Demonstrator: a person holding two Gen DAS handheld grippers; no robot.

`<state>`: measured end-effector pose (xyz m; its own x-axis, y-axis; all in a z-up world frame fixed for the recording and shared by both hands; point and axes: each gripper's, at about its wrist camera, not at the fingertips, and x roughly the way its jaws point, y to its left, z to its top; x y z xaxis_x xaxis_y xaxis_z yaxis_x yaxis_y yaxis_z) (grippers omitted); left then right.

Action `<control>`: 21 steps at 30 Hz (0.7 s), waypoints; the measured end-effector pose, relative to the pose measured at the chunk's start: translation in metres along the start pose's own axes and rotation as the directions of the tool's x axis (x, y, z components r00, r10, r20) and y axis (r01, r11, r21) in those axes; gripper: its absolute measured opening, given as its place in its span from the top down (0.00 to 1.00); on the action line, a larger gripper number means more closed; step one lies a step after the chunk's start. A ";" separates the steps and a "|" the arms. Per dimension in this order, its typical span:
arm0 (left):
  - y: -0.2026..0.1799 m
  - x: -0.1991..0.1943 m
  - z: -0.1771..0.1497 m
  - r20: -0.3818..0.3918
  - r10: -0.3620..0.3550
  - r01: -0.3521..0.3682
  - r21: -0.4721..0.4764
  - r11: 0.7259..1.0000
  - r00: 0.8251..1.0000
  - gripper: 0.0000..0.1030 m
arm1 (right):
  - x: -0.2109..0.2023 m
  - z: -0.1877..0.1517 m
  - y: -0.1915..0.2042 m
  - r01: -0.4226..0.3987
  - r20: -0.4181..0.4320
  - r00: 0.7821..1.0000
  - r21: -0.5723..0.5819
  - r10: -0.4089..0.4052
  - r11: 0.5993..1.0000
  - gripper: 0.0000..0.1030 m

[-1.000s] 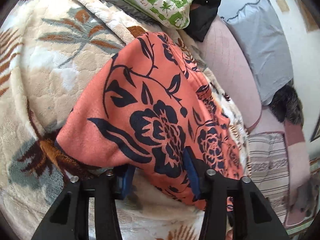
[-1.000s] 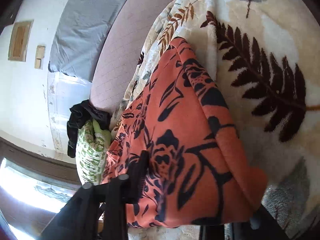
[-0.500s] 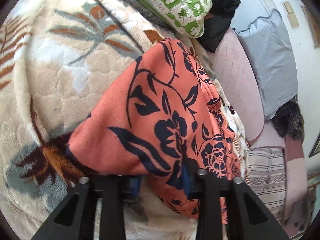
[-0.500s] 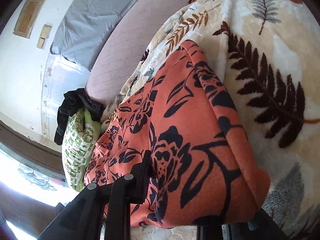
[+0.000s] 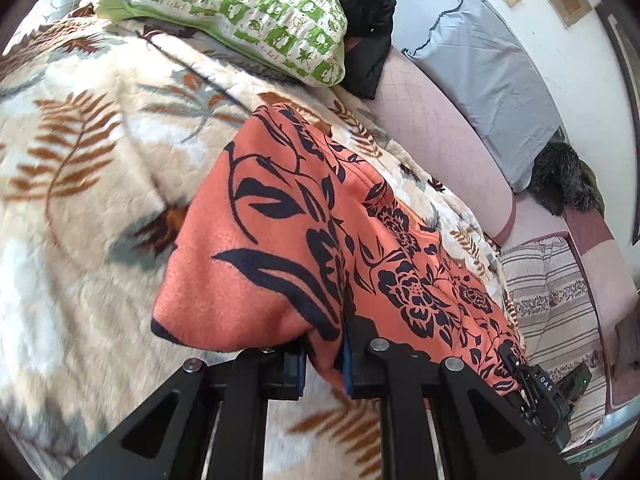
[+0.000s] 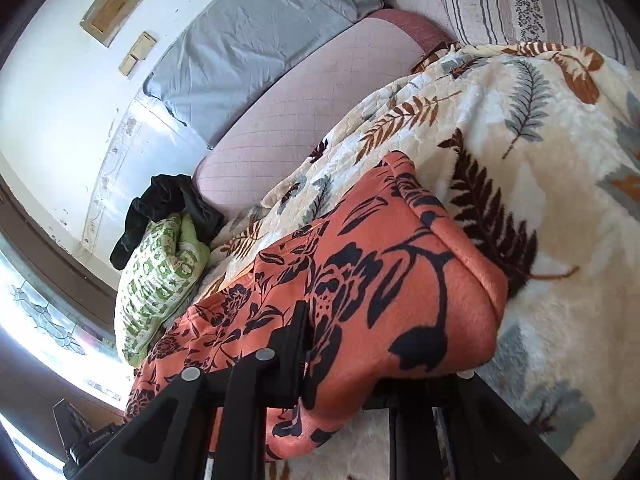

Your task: Fold small clothes

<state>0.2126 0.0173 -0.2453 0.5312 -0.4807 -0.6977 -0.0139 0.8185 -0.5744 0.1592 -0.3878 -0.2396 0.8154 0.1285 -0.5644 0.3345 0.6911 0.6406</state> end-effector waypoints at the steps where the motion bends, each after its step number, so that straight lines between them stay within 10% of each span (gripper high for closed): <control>1: 0.005 -0.007 -0.017 -0.007 0.009 -0.009 -0.013 1.000 1.000 0.86 | -0.009 -0.006 -0.002 0.007 -0.008 1.000 0.004 -0.007 1.000 0.81; 12: 0.057 -0.010 -0.048 -0.118 -0.052 0.023 -0.234 0.972 0.992 0.58 | -0.069 -0.039 -0.033 0.178 -0.152 0.975 0.092 -0.163 0.980 0.78; 21: 0.041 -0.015 -0.043 0.042 -0.043 0.047 -0.114 0.992 0.998 0.69 | -0.068 -0.043 0.066 -0.059 -0.102 0.994 -0.155 0.043 0.986 0.78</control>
<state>0.1679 0.0446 -0.2772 0.5666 -0.5013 -0.6539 -0.0852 0.7537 -0.6516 0.1058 -0.3205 -0.1814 0.7765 0.2303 -0.5865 0.2085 0.7845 0.5841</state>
